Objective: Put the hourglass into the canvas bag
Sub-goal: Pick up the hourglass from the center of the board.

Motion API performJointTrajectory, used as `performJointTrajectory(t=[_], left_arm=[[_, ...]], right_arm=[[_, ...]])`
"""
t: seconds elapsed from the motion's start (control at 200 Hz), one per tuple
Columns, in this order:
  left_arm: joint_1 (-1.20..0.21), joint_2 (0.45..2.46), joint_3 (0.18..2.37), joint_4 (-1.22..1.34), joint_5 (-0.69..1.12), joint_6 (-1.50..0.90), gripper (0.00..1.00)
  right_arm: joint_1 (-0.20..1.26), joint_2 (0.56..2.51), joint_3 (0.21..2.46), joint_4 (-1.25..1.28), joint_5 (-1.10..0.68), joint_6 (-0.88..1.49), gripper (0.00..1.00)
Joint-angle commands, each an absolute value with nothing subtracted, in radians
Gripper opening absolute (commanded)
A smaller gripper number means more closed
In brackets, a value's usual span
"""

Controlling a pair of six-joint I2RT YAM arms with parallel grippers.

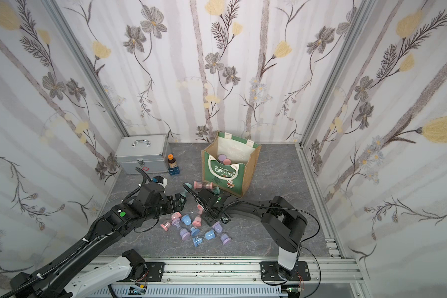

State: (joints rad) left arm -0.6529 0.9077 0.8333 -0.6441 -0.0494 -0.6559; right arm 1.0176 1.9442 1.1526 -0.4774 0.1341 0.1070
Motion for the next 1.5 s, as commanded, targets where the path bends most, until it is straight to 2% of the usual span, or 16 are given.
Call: performJointTrajectory(t=[0.0, 0.664, 0.829, 1.104, 1.499], left_arm=[[-0.652, 0.906, 0.834, -0.647, -0.075, -0.668, 1.00], [-0.652, 0.906, 0.839, -0.649, -0.087, -0.667, 1.00], [-0.651, 0.904, 0.843, -0.651, -0.094, -0.666, 1.00], [-0.650, 0.899, 0.843, -0.649, -0.098, -0.663, 1.00], [-0.650, 0.895, 0.851, -0.642, -0.097, -0.663, 1.00]], right_arm=[[1.006, 1.963, 1.176, -0.473, 0.175, 0.072, 0.61], [0.977, 2.044, 1.213, -0.496, 0.175, 0.017, 0.59], [0.968, 2.051, 1.212, -0.491, 0.181, 0.015, 0.54], [0.957, 2.024, 1.208, -0.490, 0.218, 0.012, 0.41], [0.946, 1.990, 1.201, -0.460, 0.185, 0.019, 0.32]])
